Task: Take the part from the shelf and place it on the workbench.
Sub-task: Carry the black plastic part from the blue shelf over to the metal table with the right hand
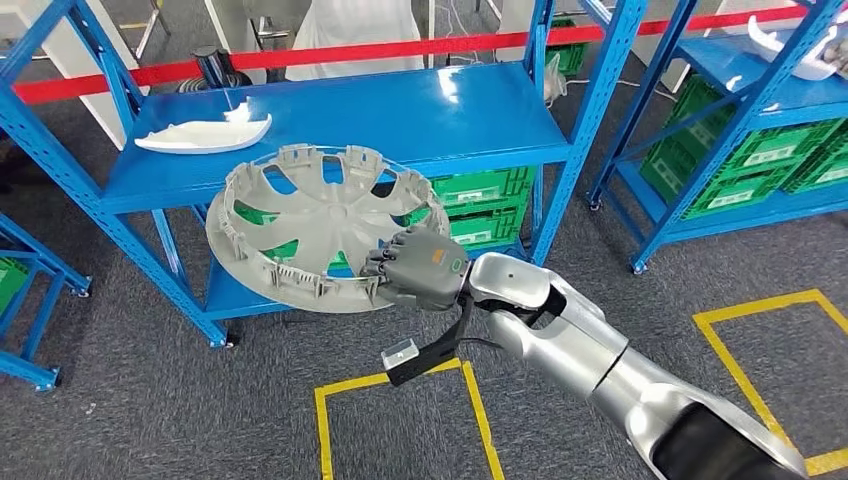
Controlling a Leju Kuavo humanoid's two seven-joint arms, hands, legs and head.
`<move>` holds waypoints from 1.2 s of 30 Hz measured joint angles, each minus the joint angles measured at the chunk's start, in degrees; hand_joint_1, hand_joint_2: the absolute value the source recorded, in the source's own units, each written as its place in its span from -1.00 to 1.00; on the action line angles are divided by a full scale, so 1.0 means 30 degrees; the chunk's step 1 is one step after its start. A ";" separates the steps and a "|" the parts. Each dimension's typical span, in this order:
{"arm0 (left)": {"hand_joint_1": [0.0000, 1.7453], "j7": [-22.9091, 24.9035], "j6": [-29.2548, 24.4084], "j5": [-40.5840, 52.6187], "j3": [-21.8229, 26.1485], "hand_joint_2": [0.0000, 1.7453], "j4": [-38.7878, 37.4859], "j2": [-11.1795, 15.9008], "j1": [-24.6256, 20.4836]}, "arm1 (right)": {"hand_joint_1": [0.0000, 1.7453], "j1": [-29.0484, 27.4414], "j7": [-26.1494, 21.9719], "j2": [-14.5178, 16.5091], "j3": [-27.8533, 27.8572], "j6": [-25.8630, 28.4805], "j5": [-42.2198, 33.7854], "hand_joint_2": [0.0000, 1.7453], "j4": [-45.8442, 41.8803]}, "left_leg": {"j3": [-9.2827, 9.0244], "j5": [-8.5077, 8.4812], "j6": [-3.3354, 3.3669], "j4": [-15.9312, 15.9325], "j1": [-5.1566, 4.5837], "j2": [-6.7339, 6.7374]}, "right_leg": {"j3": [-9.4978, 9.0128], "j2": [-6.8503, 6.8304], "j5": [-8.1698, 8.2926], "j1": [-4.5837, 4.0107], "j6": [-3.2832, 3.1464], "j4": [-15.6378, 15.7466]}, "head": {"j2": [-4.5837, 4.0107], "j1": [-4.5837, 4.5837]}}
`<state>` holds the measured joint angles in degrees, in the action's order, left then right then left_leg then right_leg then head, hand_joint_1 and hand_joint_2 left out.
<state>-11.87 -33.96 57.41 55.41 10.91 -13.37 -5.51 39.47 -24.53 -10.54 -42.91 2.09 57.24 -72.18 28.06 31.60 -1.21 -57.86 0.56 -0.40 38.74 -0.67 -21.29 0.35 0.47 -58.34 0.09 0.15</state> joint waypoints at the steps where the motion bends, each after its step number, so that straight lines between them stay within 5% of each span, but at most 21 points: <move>1: -1.00 0.0000 0.0042 -0.0051 0.0000 1.00 -0.0004 0.0000 0.0016 | 1.00 0.0003 -0.0062 0.0020 -0.0005 -0.0009 0.0036 1.00 0.0026 | 0.0163 -0.0164 0.0197 -0.0026 -0.0005 0.0050 | 0.0048 0.0008 0.0046 0.0046 0.0120 0.0006 | 0.0000 -0.0005; 3: -1.00 -0.0024 0.0088 -0.0120 0.0004 1.00 0.0002 0.0015 0.0043 | 1.00 0.0008 -0.0149 0.0058 -0.0016 -0.0027 0.0100 1.00 0.0098 | 0.0494 -0.0567 0.0580 -0.0018 0.0003 0.0130 | 0.0356 0.0048 -0.0896 0.0120 0.0341 -0.0668 | 0.0000 -0.0009; 5: -1.00 -0.0117 0.0086 -0.0142 0.0007 1.00 0.0018 0.0033 0.0033 | 1.00 0.0018 -0.0160 0.0115 -0.0035 -0.0035 0.0146 1.00 0.0162 | 0.1020 -0.1054 0.0772 -0.0034 -0.0006 0.0160 | 0.0964 0.0084 -0.2930 0.0145 0.0472 -0.2829 | 0.0000 0.0009; 7: -1.00 -0.0209 0.0031 -0.0138 0.0007 1.00 0.0031 0.0035 0.0025 | 1.00 -0.0014 -0.0156 0.0184 -0.0080 -0.0035 0.0184 1.00 0.0224 | 0.1682 -0.1532 0.0816 -0.0113 -0.0061 0.0154 | 0.1359 0.0100 -0.4005 0.0142 0.0509 -0.5221 | 0.0000 0.0011; 9: -1.00 -0.0233 -0.0045 -0.0133 0.0007 1.00 0.0033 0.0029 0.0041 | 1.00 -0.0104 -0.0162 0.0224 -0.0127 -0.0029 0.0237 1.00 0.0273 | 0.2346 -0.1926 0.0798 -0.0257 -0.0117 0.0149 | 0.0754 0.0114 -0.3344 0.0107 0.0405 -0.5589 | 0.0000 0.0013; 11: -1.00 -0.0233 -0.0074 -0.0115 0.0009 1.00 0.0029 0.0007 0.0048 | 1.00 -0.0163 -0.0142 0.0248 -0.0144 0.0014 0.0378 1.00 0.0273 | 0.2896 -0.2257 0.0720 -0.0430 -0.0161 0.0144 | -0.1070 0.0130 -0.2688 -0.0027 0.0116 -0.3445 | 0.0000 0.0013; 13: -1.00 -0.0233 -0.0076 -0.0079 0.0009 1.00 0.0029 -0.0022 0.0042 | 1.00 -0.0184 -0.0064 0.0301 -0.0151 0.0127 0.0633 1.00 0.0217 | 0.3187 -0.2572 0.0548 -0.0514 -0.0176 0.0160 | -0.2790 0.0137 -0.3052 -0.0196 -0.0137 -0.0846 | 0.0000 0.0000; 16: -1.00 -0.0231 -0.0073 -0.0011 0.0007 1.00 0.0031 -0.0015 0.0043 | 1.00 -0.0229 0.0138 0.0342 -0.0224 0.0282 0.1027 1.00 0.0068 | 0.3311 -0.3012 0.0190 -0.0416 -0.0104 0.0190 | -0.3134 0.0130 -0.3078 -0.0280 -0.0353 0.0149 | 0.0000 0.0042; 17: -1.00 -0.0229 -0.0065 0.0014 0.0007 1.00 0.0031 0.0002 0.0068 | 1.00 -0.0244 0.0196 0.0352 -0.0262 0.0311 0.1143 1.00 -0.0025 | 0.3409 -0.2834 0.0073 -0.0525 -0.0090 0.0173 | -0.3015 0.0106 -0.2881 -0.0227 -0.0482 0.0217 | 0.0000 0.0051; 19: -1.00 -0.0228 -0.0018 0.0076 0.0007 1.00 0.0027 0.0031 0.0123 | 1.00 -0.0335 0.0260 0.0373 -0.0335 0.0346 0.1362 1.00 -0.0322 | 0.3821 -0.1453 -0.0146 -0.1650 -0.0058 0.0139 | -0.2611 0.0051 -0.2389 -0.0095 -0.0713 0.0320 | 0.0000 -0.0007; 21: -1.00 -0.0226 0.0037 0.0120 0.0007 1.00 0.0025 0.0056 0.0129 | 1.00 -0.0494 0.0288 0.0386 -0.0406 0.0355 0.1521 1.00 -0.0636 | 0.4395 0.0359 -0.0339 -0.3972 -0.0016 0.0130 | -0.2044 0.0043 -0.1933 -0.0090 -0.0785 0.0291 | 0.0000 -0.0071; 22: -1.00 -0.0224 0.0051 0.0129 0.0007 1.00 0.0027 0.0071 0.0121 | 1.00 -0.0602 0.0293 0.0388 -0.0441 0.0353 0.1581 1.00 -0.0765 | 0.4552 0.0757 -0.0415 -0.5072 0.0005 0.0132 | -0.1741 0.0034 -0.1702 -0.0089 -0.0768 0.0269 | 0.0000 -0.0076; 24: -1.00 -0.0208 0.0059 0.0129 0.0007 1.00 0.0027 0.0098 0.0117 | 1.00 -0.0794 0.0290 0.0393 -0.0545 0.0313 0.1663 1.00 -0.0969 | 0.4122 0.0212 -0.0508 -0.5804 0.0046 0.0134 | -0.1099 0.0013 -0.1246 -0.0067 -0.0680 0.0205 | 0.0000 -0.0078; 25: -1.00 -0.0186 0.0059 0.0118 0.0007 1.00 0.0029 0.0111 0.0115 | 1.00 -0.0854 0.0286 0.0402 -0.0608 0.0266 0.1689 1.00 -0.1060 | 0.3444 -0.0374 -0.0536 -0.5203 0.0075 0.0135 | -0.0794 0.0008 -0.1037 -0.0045 -0.0612 0.0156 | 0.0000 -0.0078; 26: -1.00 -0.0155 0.0058 0.0102 0.0007 1.00 0.0031 0.0122 0.0104 | 1.00 -0.0877 0.0277 0.0428 -0.0681 0.0206 0.1702 1.00 -0.1142 | 0.2483 -0.0691 -0.0551 -0.4043 0.0112 0.0130 | -0.0533 0.0010 -0.0866 -0.0031 -0.0524 0.0086 | 0.0000 -0.0080; 29: -1.00 -0.0066 -0.0009 0.0067 0.0007 1.00 0.0048 0.0120 0.0057 | 1.00 -0.0835 0.0220 0.0588 -0.0843 0.0055 0.1679 1.00 -0.1304 | 0.0031 0.0074 -0.0233 -0.0409 0.0047 0.0073 | -0.0122 0.0015 -0.0473 -0.0082 -0.0194 -0.0100 | 0.0000 -0.0053; 32: -1.00 -0.0005 -0.0100 -0.0011 0.0011 1.00 0.0055 0.0093 0.0075 | 1.00 -0.0781 0.0142 0.0785 -0.1003 -0.0006 0.1648 1.00 -0.1324 | 0.0072 0.0021 0.0373 -0.0014 -0.0020 0.0114 | 0.0000 0.0028 -0.0238 -0.0021 0.0160 -0.0135 | 0.0000 -0.0035; 34: -1.00 0.0011 -0.0120 -0.0080 0.0015 1.00 0.0060 0.0078 0.0091 | 1.00 -0.0753 0.0104 0.0847 -0.1114 -0.0013 0.1647 1.00 -0.1324 | 0.0311 -0.0317 0.0669 0.0014 0.0019 0.0170 | 0.0510 0.0062 -0.1216 0.0043 0.0362 -0.1335 | 0.0000 -0.0011; 36: -1.00 0.0007 -0.0140 -0.0117 0.0015 1.00 0.0066 0.0073 0.0104 | 1.00 -0.0727 0.0004 0.0921 -0.1244 -0.0013 0.1634 1.00 -0.1321 | 0.0669 -0.0631 0.0780 -0.0026 0.0008 0.0180 | 0.1434 0.0087 -0.2912 0.0054 0.0497 -0.3947 | 0.0000 0.0013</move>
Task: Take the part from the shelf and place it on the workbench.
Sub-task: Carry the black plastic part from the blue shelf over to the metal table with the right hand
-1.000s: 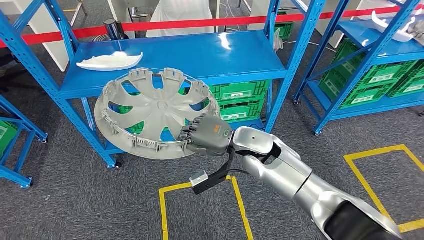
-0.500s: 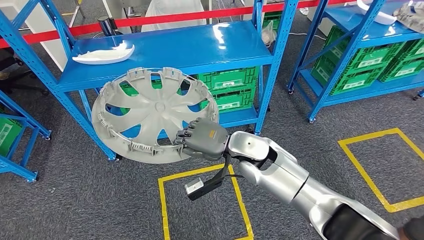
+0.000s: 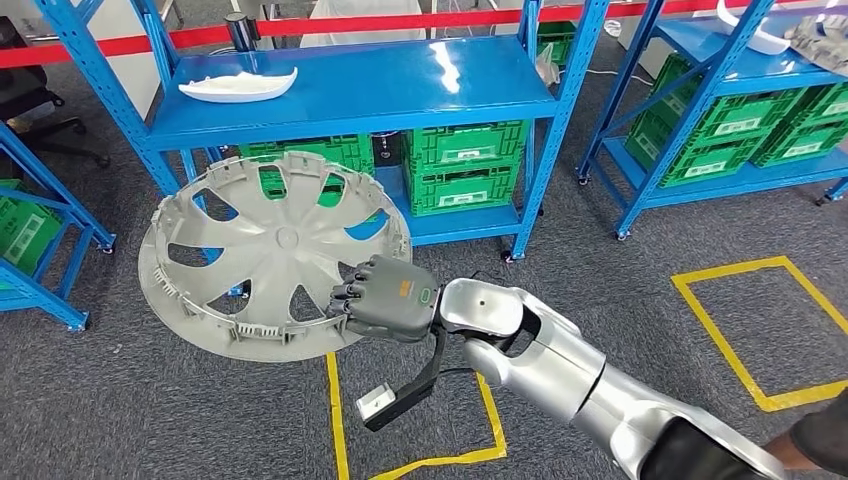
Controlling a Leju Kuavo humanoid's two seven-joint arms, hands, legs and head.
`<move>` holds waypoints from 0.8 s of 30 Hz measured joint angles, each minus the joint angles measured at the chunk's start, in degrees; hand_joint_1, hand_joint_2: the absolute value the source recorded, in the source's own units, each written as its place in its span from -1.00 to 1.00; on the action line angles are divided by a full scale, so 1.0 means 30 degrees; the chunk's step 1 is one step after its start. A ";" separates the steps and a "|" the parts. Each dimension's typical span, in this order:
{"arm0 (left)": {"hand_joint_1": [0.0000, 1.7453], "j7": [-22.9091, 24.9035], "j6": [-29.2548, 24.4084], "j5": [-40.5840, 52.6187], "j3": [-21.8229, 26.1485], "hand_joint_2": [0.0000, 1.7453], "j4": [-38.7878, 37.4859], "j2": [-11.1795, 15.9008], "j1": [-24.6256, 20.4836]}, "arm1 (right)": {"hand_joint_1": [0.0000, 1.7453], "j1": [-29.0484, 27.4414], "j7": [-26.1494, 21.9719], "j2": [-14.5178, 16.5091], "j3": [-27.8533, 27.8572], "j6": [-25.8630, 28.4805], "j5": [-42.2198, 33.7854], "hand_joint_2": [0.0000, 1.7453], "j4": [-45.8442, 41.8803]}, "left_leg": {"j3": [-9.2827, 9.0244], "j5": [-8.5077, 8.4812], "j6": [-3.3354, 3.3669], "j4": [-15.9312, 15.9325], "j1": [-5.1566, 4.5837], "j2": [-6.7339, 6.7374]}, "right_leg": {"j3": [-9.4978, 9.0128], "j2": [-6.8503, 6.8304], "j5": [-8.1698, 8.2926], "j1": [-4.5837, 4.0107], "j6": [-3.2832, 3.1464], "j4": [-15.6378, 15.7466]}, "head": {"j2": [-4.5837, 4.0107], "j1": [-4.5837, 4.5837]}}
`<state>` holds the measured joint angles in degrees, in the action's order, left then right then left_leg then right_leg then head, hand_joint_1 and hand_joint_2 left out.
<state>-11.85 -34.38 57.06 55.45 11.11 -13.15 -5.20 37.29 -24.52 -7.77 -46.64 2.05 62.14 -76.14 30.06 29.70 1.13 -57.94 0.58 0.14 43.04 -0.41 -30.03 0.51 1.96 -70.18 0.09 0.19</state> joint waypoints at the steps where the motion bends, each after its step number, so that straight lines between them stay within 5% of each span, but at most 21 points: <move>1: -1.00 -0.0002 -0.0013 -0.0013 0.0002 1.00 0.0000 -0.0002 0.0019 | 1.00 0.0003 -0.0073 0.0038 -0.0075 -0.0002 -0.0005 1.00 0.0004 | 0.0195 -0.0130 -0.0003 -0.0036 -0.0009 -0.0007 | 0.0339 0.0005 -0.0580 -0.0002 0.0024 -0.1161 | 0.0000 0.0004; 3: -1.00 -0.0022 -0.0040 -0.0018 0.0005 1.00 -0.0002 -0.0004 0.0059 | 1.00 0.0005 -0.0208 0.0086 -0.0226 -0.0024 -0.0009 1.00 0.0015 | 0.0517 -0.0305 -0.0056 -0.0133 -0.0024 -0.0022 | 0.0004 0.0013 -0.0697 -0.0015 -0.0040 -0.1528 | 0.0000 0.0007; 6: -1.00 -0.0104 -0.0038 0.0064 0.0007 1.00 -0.0004 -0.0053 0.0054 | 1.00 0.0040 -0.0264 0.0129 -0.0439 -0.0042 -0.0009 1.00 0.0020 | 0.0727 -0.0403 -0.0177 -0.0294 -0.0049 -0.0020 | -0.2599 0.0017 0.0438 -0.0141 -0.0409 0.2298 | 0.0000 0.0004; 8: -1.00 -0.0127 0.0000 0.0178 0.0007 1.00 -0.0002 -0.0082 0.0028 | 1.00 0.0088 -0.0244 0.0155 -0.0537 0.0016 -0.0009 1.00 0.0020 | 0.0854 -0.0443 -0.0282 -0.0373 -0.0087 -0.0002 | -0.3411 0.0004 0.0652 -0.0236 -0.0554 0.3814 | 0.0000 0.0007; 12: -1.00 -0.0131 0.0069 0.0264 0.0007 1.00 -0.0004 -0.0017 0.0034 | 1.00 0.0136 -0.0237 0.0162 -0.0652 0.0213 0.0004 1.00 0.0015 | 0.0986 -0.0553 -0.0298 -0.0381 -0.0154 0.0017 | -0.3327 0.0015 0.0839 -0.0188 -0.0452 0.4000 | 0.0000 0.0011; 15: -1.00 -0.0377 -0.0015 0.0266 0.0007 1.00 -0.0002 -0.0016 0.0024 | 1.00 0.0191 -0.0304 0.0159 -0.0685 0.0240 0.0016 1.00 -0.0042 | 0.0721 -0.1054 -0.0065 0.0392 -0.0093 0.0007 | -0.3343 0.0001 0.0931 -0.0161 -0.0367 0.4137 | 0.0000 0.0003; 17: -1.00 -0.0638 -0.0126 0.0268 0.0007 1.00 0.0005 -0.0045 0.0017 | 1.00 0.0252 -0.0366 0.0099 -0.0718 0.0253 0.0011 1.00 -0.0091 | 0.0481 -0.1532 -0.0065 0.1107 0.0108 0.0012 | -0.2914 0.0068 0.0231 -0.0151 -0.0274 0.3221 | 0.0000 0.0022; 19: -1.00 -0.0794 -0.0188 0.0299 0.0007 1.00 0.0018 -0.0033 0.0007 | 1.00 0.0265 -0.0412 -0.0030 -0.0800 0.0306 -0.0032 1.00 -0.0118 | 0.0570 -0.1725 -0.0165 0.1250 0.0224 -0.0041 | -0.1891 0.0125 -0.1009 0.0015 -0.0072 0.0972 | 0.0000 0.0029; 21: -1.00 -0.0850 -0.0199 0.0352 0.0007 1.00 0.0018 -0.0029 0.0019 | 1.00 0.0216 -0.0425 -0.0161 -0.0891 0.0361 -0.0100 1.00 -0.0140 | 0.0764 -0.1780 -0.0378 0.1123 0.0418 -0.0182 | -0.1277 0.0135 -0.1462 0.0273 0.0209 -0.0520 | 0.0000 0.0027; 22: -1.00 -0.0856 -0.0199 0.0368 0.0007 1.00 0.0011 -0.0038 0.0031 | 1.00 0.0202 -0.0425 -0.0205 -0.0926 0.0373 -0.0131 1.00 -0.0159 | 0.0881 -0.1773 -0.0539 0.0983 0.0563 -0.0282 | -0.1477 0.0137 -0.1168 0.0428 0.0384 -0.0257 | 0.0000 0.0025; 24: -1.00 -0.0842 -0.0197 0.0392 0.0007 1.00 0.0011 -0.0030 0.0034 | 1.00 0.0197 -0.0437 -0.0280 -0.0971 0.0379 -0.0184 1.00 -0.0191 | 0.1232 -0.1634 -0.0991 0.0440 0.0876 -0.0511 | -0.2688 0.0306 -0.0189 0.0773 0.0831 0.1913 | 0.0000 0.0040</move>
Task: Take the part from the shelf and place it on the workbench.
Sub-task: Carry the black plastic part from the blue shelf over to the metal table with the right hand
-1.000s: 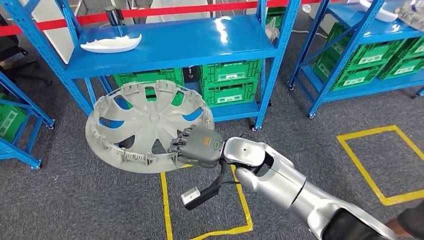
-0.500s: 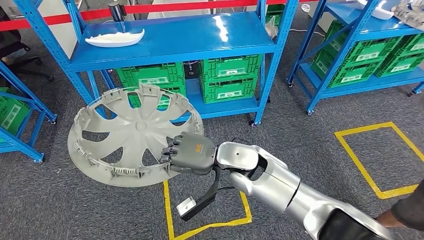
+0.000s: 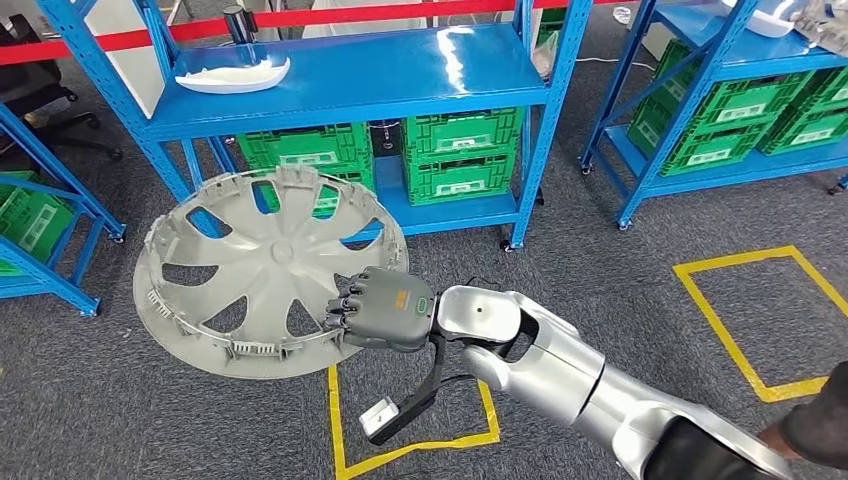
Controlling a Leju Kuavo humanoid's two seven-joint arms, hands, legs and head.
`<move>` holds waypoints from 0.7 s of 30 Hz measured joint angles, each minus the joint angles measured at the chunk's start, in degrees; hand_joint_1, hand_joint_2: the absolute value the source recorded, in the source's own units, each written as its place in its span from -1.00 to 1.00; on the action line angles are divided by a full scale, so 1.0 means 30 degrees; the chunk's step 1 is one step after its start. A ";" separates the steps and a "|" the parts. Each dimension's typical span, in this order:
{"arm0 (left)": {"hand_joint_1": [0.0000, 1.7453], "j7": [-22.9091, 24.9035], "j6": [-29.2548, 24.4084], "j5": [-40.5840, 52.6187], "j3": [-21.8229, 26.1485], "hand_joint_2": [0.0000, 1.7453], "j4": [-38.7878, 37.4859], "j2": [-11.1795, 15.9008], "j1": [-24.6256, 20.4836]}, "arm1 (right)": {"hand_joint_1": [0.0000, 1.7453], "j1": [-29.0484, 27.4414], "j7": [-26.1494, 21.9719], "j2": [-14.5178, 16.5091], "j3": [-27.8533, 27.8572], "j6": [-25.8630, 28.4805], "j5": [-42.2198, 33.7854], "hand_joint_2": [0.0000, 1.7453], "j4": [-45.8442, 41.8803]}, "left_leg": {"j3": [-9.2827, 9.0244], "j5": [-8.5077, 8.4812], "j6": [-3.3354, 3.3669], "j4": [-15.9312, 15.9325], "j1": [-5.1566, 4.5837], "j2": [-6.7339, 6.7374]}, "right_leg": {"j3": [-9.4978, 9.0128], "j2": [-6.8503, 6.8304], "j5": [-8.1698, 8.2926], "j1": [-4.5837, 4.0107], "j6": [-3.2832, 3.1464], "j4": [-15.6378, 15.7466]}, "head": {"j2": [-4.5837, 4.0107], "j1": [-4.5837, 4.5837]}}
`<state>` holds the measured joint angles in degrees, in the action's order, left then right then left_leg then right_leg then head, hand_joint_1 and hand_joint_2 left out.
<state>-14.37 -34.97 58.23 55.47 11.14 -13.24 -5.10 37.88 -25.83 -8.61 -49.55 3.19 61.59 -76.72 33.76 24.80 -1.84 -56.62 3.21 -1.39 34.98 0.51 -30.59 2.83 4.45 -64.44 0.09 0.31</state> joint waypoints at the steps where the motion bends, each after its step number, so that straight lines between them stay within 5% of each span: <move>1: -1.00 0.0015 0.0000 0.0007 0.0000 1.00 0.0013 0.0028 -0.0009 | 1.00 -0.0006 -0.0014 -0.0031 -0.0031 -0.0002 -0.0024 1.00 -0.0020 | 0.0226 0.0112 -0.0268 -0.0362 0.0081 -0.0131 | -0.0470 0.0223 0.0288 0.0091 0.0093 0.0929 | 0.0000 0.0058; 3: -1.00 0.0040 -0.0005 0.0024 0.0000 1.00 0.0047 0.0081 -0.0005 | 1.00 -0.0064 -0.0031 -0.0118 -0.0095 -0.0011 -0.0063 1.00 -0.0067 | 0.0596 0.0229 -0.0692 -0.0804 0.0082 -0.0340 | -0.0603 0.0506 0.0264 0.0114 -0.0246 0.1362 | 0.0000 0.0090; 6: -1.00 0.0047 -0.0009 0.0035 0.0000 1.00 0.0042 0.0077 0.0073 | 1.00 -0.0136 0.0000 -0.0169 -0.0144 -0.0009 -0.0104 1.00 -0.0143 | 0.0769 0.0123 -0.1014 -0.0790 0.0155 -0.0445 | -0.0333 0.0265 0.0344 0.0009 -0.1075 0.1059 | 0.0000 -0.0023; 8: -1.00 0.0047 -0.0009 0.0036 0.0000 1.00 0.0033 0.0079 0.0079 | 1.00 -0.0128 0.0007 -0.0168 -0.0153 -0.0004 -0.0109 1.00 -0.0195 | 0.1254 0.0800 -0.0995 -0.1840 0.0143 -0.0079 | -0.0273 0.0030 0.0459 -0.0076 -0.1390 0.1094 | 0.0000 -0.0127; 11: -1.00 0.0062 -0.0009 0.0102 0.0000 1.00 0.0024 0.0079 0.0064 | 1.00 -0.0135 -0.0009 -0.0171 -0.0159 0.0000 -0.0118 1.00 -0.0238 | 0.2898 0.2764 -0.0770 -0.5731 -0.0127 0.0357 | -0.0134 -0.0376 0.0549 -0.0323 -0.1637 0.1107 | 0.0000 -0.0204; 12: -1.00 0.0086 -0.0009 0.0170 -0.0004 1.00 0.0019 0.0079 0.0071 | 1.00 -0.0145 -0.0033 -0.0173 -0.0168 0.0000 -0.0125 1.00 -0.0244 | 0.3163 0.2995 -0.0662 -0.6476 -0.0219 0.0366 | -0.0103 -0.0525 0.0560 -0.0418 -0.1673 0.1107 | 0.0000 -0.0213; 14: -1.00 0.0168 -0.0005 0.0368 -0.0022 1.00 0.0011 0.0086 0.0084 | 1.00 -0.0161 -0.0047 -0.0175 -0.0188 0.0000 -0.0133 1.00 -0.0269 | 0.2558 0.2438 -0.0329 -0.5699 -0.0428 0.0436 | -0.0100 -0.0836 0.0565 -0.0573 -0.1702 0.1107 | 0.0000 -0.0213; 17: -1.00 0.0257 0.0056 0.0650 -0.0071 1.00 0.0011 0.0117 0.0028 | 1.00 -0.0206 0.0189 -0.0187 -0.0191 0.0027 -0.0069 1.00 -0.0410 | 0.0535 0.1246 0.0200 -0.2053 -0.0882 0.1262 | -0.0133 -0.1307 0.0556 -0.0755 -0.1643 0.1112 | 0.0000 -0.0209; 19: -1.00 0.0324 0.0147 0.0809 -0.0126 1.00 0.0011 0.0128 -0.0006 | 1.00 -0.0325 0.0430 -0.0213 -0.0180 0.0107 0.0069 1.00 -0.0544 | 0.0277 0.1203 0.0335 -0.1375 -0.1056 0.1408 | -0.0157 -0.1608 0.0594 -0.0838 -0.1492 0.1191 | 0.0000 -0.0202; 21: -1.00 0.0434 0.0248 0.0947 -0.0228 1.00 0.0013 0.0128 0.0020 | 1.00 -0.0496 0.0596 -0.0244 -0.0171 0.0197 0.0244 1.00 -0.0725 | 0.0314 0.1030 0.0499 -0.1232 -0.0997 0.0999 | -0.0248 -0.1778 0.0601 -0.0818 -0.1271 0.1275 | 0.0000 -0.0196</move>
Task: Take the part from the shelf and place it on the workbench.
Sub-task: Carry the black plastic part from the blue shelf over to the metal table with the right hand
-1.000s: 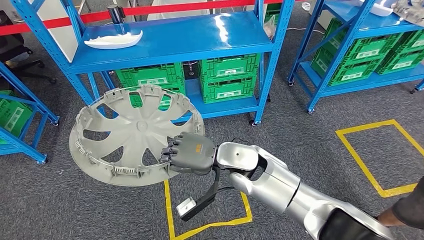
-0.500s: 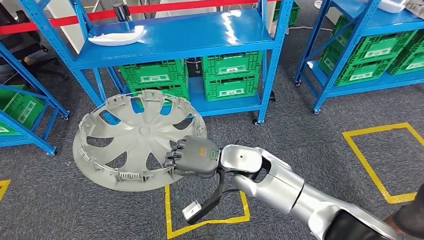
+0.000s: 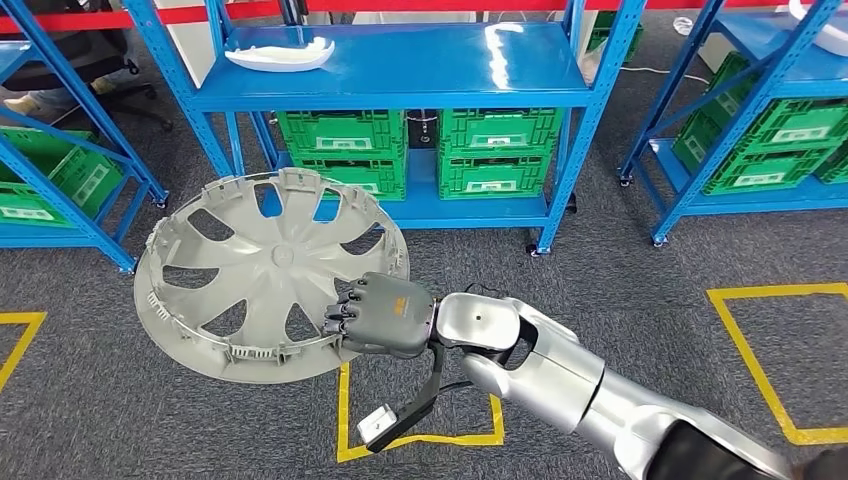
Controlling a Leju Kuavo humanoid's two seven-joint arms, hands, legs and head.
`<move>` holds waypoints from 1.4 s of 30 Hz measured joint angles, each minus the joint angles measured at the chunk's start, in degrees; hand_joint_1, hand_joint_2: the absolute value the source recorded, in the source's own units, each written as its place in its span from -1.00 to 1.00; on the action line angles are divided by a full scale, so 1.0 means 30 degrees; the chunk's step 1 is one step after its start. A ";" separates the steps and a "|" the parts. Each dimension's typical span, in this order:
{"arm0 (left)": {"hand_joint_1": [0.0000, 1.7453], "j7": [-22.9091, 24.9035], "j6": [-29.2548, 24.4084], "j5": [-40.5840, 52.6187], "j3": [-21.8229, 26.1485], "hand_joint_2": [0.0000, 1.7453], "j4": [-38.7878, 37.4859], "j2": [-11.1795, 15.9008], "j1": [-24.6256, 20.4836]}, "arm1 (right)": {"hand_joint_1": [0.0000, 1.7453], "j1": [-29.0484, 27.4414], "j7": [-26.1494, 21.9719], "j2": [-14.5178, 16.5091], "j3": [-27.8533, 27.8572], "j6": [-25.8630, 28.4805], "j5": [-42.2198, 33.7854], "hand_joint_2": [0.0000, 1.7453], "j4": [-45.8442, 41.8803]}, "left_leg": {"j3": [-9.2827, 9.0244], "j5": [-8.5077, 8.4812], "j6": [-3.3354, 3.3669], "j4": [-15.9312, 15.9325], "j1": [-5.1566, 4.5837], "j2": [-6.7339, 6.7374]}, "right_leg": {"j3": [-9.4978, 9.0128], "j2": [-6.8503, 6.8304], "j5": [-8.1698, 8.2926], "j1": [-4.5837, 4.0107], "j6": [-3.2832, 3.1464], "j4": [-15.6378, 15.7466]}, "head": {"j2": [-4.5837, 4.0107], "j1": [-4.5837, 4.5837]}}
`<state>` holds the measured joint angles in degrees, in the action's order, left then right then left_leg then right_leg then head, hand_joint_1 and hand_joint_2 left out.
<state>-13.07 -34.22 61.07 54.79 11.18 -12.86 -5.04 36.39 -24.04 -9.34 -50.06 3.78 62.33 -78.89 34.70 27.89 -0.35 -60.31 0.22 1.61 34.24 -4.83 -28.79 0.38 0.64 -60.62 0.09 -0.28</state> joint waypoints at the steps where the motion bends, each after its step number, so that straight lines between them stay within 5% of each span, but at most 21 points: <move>1: -1.00 0.0060 0.0043 0.0060 -0.0069 1.00 0.0002 -0.0007 0.0004 | 1.00 -0.0084 0.0051 -0.0020 0.0004 0.0031 0.0075 1.00 -0.0105 | -0.0014 -0.0092 0.0106 0.0092 0.0047 -0.0175 | 0.0044 0.0219 -0.0170 0.0027 0.0104 -0.0165 | 0.0000 0.0009; 3: -1.00 0.0151 0.0147 0.0189 -0.0200 1.00 0.0004 -0.0029 -0.0059 | 1.00 -0.0274 0.0096 -0.0106 0.0018 0.0064 0.0175 1.00 -0.0264 | -0.0018 -0.0265 0.0313 0.0234 0.0124 -0.0505 | 0.0680 0.1006 -0.1108 0.0089 0.0254 -0.1617 | 0.0000 0.0038; 5: -1.00 0.0265 0.0265 0.0357 -0.0319 1.00 0.0004 -0.0046 -0.0135 | 1.00 -0.0584 0.0122 -0.0282 0.0053 0.0104 0.0291 1.00 -0.0348 | 0.0070 -0.0344 0.0444 0.0242 0.0098 -0.0912 | 0.1881 0.1492 -0.2259 0.0075 0.0303 -0.4139 | 0.0000 0.0058; 7: -1.00 0.0437 0.0364 0.0512 -0.0417 1.00 0.0007 -0.0053 -0.0132 | 1.00 -0.0925 0.0158 -0.0473 0.0109 0.0140 0.0400 1.00 -0.0399 | 0.0109 -0.0378 0.0473 0.0220 0.0064 -0.1408 | 0.2404 0.1597 -0.2290 0.0057 0.0274 -0.5162 | 0.0000 0.0057; 11: -1.00 0.0541 0.0406 0.0652 -0.0638 1.00 0.0011 -0.0075 -0.0172 | 1.00 -0.1145 0.0198 -0.0804 0.0219 0.0104 0.0448 1.00 -0.0565 | 0.0185 -0.0407 0.0357 0.0056 0.0027 -0.2328 | 0.0275 0.2530 -0.0139 0.0058 -0.0021 -0.0794 | 0.0000 0.0053; 13: -1.00 0.0524 0.0406 0.0639 -0.0661 1.00 0.0020 -0.0091 -0.0201 | 1.00 -0.1161 0.0138 -0.1002 0.0298 0.0038 0.0426 1.00 -0.0636 | 0.0313 -0.0480 0.0139 0.0056 0.0054 -0.2676 | -0.0132 0.2805 0.0014 0.0019 -0.0131 0.0140 | 0.0000 0.0046; 15: -1.00 0.0503 0.0406 0.0583 -0.0661 1.00 0.0033 -0.0044 -0.0188 | 1.00 -0.1166 0.0098 -0.1107 0.0408 0.0004 0.0393 1.00 -0.0716 | 0.0418 -0.0574 -0.0100 0.0135 0.0076 -0.2915 | -0.0158 0.2388 0.0144 0.0051 -0.0278 0.0285 | 0.0000 0.0053; 17: -1.00 0.0475 0.0406 0.0492 -0.0661 1.00 0.0038 -0.0002 -0.0189 | 1.00 -0.1179 0.0111 -0.1138 0.0515 -0.0007 0.0364 1.00 -0.0798 | 0.0725 -0.0212 -0.0282 -0.0396 -0.0008 -0.2213 | -0.0262 0.1956 0.0272 0.0190 -0.0505 0.0514 | 0.0000 -0.0064; 19: -1.00 0.0472 0.0406 0.0421 -0.0661 1.00 0.0042 0.0022 -0.0256 | 1.00 -0.1226 0.0104 -0.1207 0.0610 -0.0025 0.0335 1.00 -0.0838 | 0.1654 0.0888 -0.0476 -0.2360 0.0006 -0.1096 | -0.0313 0.1482 0.0317 0.0239 -0.0639 0.0631 | 0.0000 -0.0212; 21: -1.00 0.0495 0.0410 0.0386 -0.0661 1.00 0.0042 0.0053 -0.0307 | 1.00 -0.1317 0.0067 -0.1321 0.0656 -0.0055 0.0266 1.00 -0.0841 | 0.2715 0.1809 -0.0684 -0.4618 0.0164 -0.0712 | -0.0297 0.0978 0.0302 0.0247 -0.0651 0.0627 | 0.0000 -0.0239; 22: -1.00 0.0517 0.0419 0.0381 -0.0661 1.00 0.0040 0.0067 -0.0304 | 1.00 -0.1379 0.0038 -0.1393 0.0663 -0.0067 0.0211 1.00 -0.0841 | 0.2879 0.1813 -0.0771 -0.5019 0.0241 -0.0649 | -0.0301 0.0733 0.0284 0.0264 -0.0627 0.0621 | 0.0000 -0.0241; 23: -1.00 0.0553 0.0428 0.0382 -0.0661 1.00 0.0042 0.0086 -0.0296 | 1.00 -0.1443 0.0009 -0.1472 0.0670 -0.0069 0.0151 1.00 -0.0841 | 0.2629 0.1445 -0.0846 -0.4613 0.0311 -0.0557 | -0.0321 0.0493 0.0255 0.0296 -0.0578 0.0610 | 0.0000 -0.0242; 25: -1.00 0.0661 0.0441 0.0404 -0.0661 1.00 0.0044 0.0122 -0.0291 | 1.00 -0.1562 -0.0068 -0.1668 0.0696 -0.0035 0.0038 1.00 -0.0841 | 0.1270 0.0296 -0.0970 -0.2120 0.0383 0.0144 | -0.0409 0.0039 0.0139 0.0348 -0.0390 0.0551 | 0.0000 -0.0251; 28: -1.00 0.0672 0.0421 0.0415 -0.0661 1.00 0.0044 0.0091 -0.0301 | 1.00 -0.1776 -0.0157 -0.1922 0.0813 0.0217 0.0071 1.00 -0.0841 | 0.0100 -0.0277 -0.0664 0.0176 0.0273 0.0963 | -0.0519 -0.0494 -0.0017 0.0181 -0.0007 0.0463 | 0.0000 -0.0268; 30: -1.00 0.0572 0.0408 0.0413 -0.0661 1.00 0.0046 0.0082 -0.0239 | 1.00 -0.2024 0.0035 -0.1911 0.0865 0.0463 0.0427 1.00 -0.0871 | 0.0176 -0.0313 -0.0299 0.0189 0.0246 0.0471 | -0.0629 -0.0830 -0.0030 0.0136 0.0217 0.0558 | 0.0000 -0.0175; 32: -1.00 0.0559 0.0406 0.0432 -0.0661 1.00 0.0047 0.0087 -0.0173 | 1.00 -0.2301 0.0405 -0.1810 0.0882 0.0579 0.0896 1.00 -0.1023 | 0.0199 -0.0398 -0.0032 0.0242 0.0287 0.0018 | -0.0535 -0.0239 -0.0452 0.0242 0.0394 0.0148 | 0.0000 -0.0115; 34: -1.00 0.0566 0.0404 0.0468 -0.0661 1.00 0.0060 0.0100 -0.0171 | 1.00 -0.2610 0.0655 -0.1756 0.0911 0.0574 0.1218 1.00 -0.1264 | 0.0206 -0.0457 0.0184 0.0274 0.0314 -0.0452 | 0.0312 0.0972 -0.1602 0.0299 0.0423 -0.1823 | 0.0000 -0.0040; 36: -1.00 0.0508 0.0386 0.0466 -0.0661 1.00 0.0069 0.0128 -0.0159 | 1.00 -0.2939 0.0688 -0.1745 0.0929 0.0505 0.1373 1.00 -0.1431 | 0.0216 -0.0460 0.0296 0.0260 0.0252 -0.1021 | 0.1603 0.1478 -0.2614 0.0233 0.0353 -0.4451 | 0.0000 0.0000; 37: -1.00 0.0453 0.0371 0.0430 -0.0661 1.00 0.0069 0.0153 -0.0120 | 1.00 -0.3051 0.0652 -0.1745 0.0931 0.0446 0.1406 1.00 -0.1477 | 0.0214 -0.0459 0.0310 0.0244 0.0216 -0.1336 | 0.1989 0.1542 -0.2650 0.0191 0.0296 -0.5101 | 0.0000 0.0011; 39: -1.00 0.0349 0.0331 0.0329 -0.0658 1.00 0.0069 0.0220 -0.0034 | 1.00 -0.3137 0.0568 -0.1745 0.0943 0.0312 0.1388 1.00 -0.1575 | 0.0208 -0.0460 0.0301 0.0187 0.0177 -0.1944 | 0.1647 0.1677 -0.1624 0.0145 0.0127 -0.4024 | 0.0000 0.0016; 42: -1.00 0.0289 0.0281 0.0273 -0.0654 1.00 0.0069 0.0282 -0.0012 | 1.00 -0.3130 0.0446 -0.1745 0.0989 0.0208 0.1360 1.00 -0.1730 | 0.0335 -0.0462 0.0122 0.0039 0.0161 -0.2735 | 0.0102 0.2657 -0.0064 0.0167 -0.0076 -0.0448 | 0.0000 0.0031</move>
<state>-12.20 -33.38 61.89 52.83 11.39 -12.01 -5.07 27.00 -22.70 -14.58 -47.10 4.40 66.41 -84.08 35.71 26.50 0.02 -60.20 0.71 -6.60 34.54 3.14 -28.98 0.88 0.41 -61.96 0.09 -0.19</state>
